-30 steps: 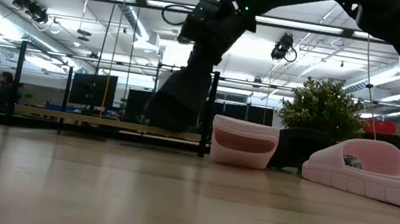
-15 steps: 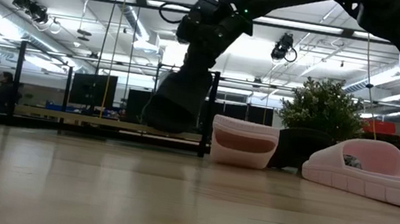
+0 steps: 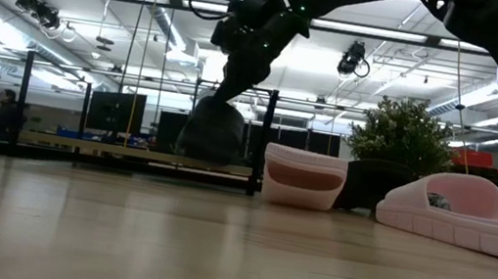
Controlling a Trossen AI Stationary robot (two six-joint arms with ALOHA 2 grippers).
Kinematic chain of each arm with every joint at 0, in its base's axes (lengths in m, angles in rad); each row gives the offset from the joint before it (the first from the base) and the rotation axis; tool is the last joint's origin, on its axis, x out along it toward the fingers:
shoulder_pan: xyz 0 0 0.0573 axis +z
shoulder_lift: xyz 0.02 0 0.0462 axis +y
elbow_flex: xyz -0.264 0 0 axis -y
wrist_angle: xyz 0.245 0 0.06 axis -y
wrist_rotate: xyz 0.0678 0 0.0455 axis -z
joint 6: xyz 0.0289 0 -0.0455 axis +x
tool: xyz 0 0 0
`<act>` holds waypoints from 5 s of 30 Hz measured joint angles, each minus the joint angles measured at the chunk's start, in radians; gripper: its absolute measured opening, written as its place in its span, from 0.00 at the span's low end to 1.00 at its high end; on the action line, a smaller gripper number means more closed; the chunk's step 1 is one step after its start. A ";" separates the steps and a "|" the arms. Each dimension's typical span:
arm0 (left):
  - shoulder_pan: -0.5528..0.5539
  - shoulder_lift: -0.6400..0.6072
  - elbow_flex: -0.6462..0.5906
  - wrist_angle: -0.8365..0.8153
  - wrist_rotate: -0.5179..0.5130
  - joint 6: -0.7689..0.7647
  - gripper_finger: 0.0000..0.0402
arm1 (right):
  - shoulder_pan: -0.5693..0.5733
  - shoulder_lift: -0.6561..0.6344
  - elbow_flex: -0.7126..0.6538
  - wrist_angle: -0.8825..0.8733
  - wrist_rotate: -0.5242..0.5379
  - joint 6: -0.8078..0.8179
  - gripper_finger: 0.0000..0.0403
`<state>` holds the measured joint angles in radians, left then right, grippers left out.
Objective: Pick and place slides into the shelf
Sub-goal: Put the bottom black slipper onto the shelf, then put the black slipper onto the shelf
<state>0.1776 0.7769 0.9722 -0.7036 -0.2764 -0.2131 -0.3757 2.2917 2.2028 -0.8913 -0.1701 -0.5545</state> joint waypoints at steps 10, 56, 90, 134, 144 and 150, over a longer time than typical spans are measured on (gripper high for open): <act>0.000 0.000 0.000 0.000 0.000 0.000 0.06 | 0.012 0.000 0.000 -0.004 0.057 0.011 0.30; 0.000 0.000 0.001 -0.027 0.000 -0.001 0.06 | -0.010 -0.001 -0.002 -0.141 0.029 0.008 0.03; 0.000 0.000 0.001 -0.037 0.000 0.000 0.02 | -0.003 0.047 -0.002 -0.174 0.110 -0.006 0.09; 0.000 0.000 0.001 -0.088 0.000 0.027 0.03 | 0.179 -0.184 0.077 -0.372 0.172 0.336 0.11; 0.000 0.000 0.001 -0.087 0.000 0.129 0.06 | 0.232 -0.318 -0.050 -0.622 0.286 0.768 0.11; 0.000 0.000 0.001 -0.086 0.035 0.129 0.03 | 0.302 -0.535 -0.403 -0.591 0.411 1.108 0.11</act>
<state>0.1776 0.7765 0.9730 -0.7899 -0.2411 -0.0845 -0.0739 1.7572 1.7998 -1.4823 0.2407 0.5540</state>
